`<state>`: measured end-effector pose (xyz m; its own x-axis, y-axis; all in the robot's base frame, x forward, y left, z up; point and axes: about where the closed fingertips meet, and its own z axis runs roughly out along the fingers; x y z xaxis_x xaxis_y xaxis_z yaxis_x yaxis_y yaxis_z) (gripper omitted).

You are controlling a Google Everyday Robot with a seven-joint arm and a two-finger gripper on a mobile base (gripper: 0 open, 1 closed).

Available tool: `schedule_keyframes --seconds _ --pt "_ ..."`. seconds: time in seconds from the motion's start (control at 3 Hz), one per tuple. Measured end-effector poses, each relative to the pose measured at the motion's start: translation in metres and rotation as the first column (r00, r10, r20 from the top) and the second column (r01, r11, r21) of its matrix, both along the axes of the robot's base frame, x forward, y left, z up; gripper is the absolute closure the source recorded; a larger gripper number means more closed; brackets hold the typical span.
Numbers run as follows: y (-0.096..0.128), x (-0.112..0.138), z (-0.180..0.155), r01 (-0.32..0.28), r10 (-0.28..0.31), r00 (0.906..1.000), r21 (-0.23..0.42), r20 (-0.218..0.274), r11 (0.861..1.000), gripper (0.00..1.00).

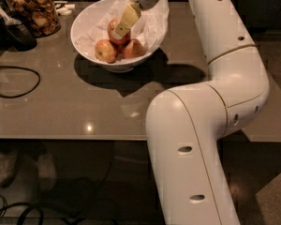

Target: Pick apple from white bowl

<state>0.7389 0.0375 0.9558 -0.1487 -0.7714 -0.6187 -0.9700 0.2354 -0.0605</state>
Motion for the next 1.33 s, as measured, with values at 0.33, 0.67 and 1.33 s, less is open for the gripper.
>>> schedule_keyframes --seconds 0.33,0.67,1.33 --pt "0.009 0.002 -0.008 -0.016 0.016 0.9998 0.004 -0.011 1.0 0.21" --pt "0.01 0.005 -0.016 -0.017 0.017 0.9997 -0.001 -0.019 1.0 0.21" --pt "0.008 0.013 -0.035 -0.015 0.014 0.9993 -0.015 -0.034 1.0 0.19"
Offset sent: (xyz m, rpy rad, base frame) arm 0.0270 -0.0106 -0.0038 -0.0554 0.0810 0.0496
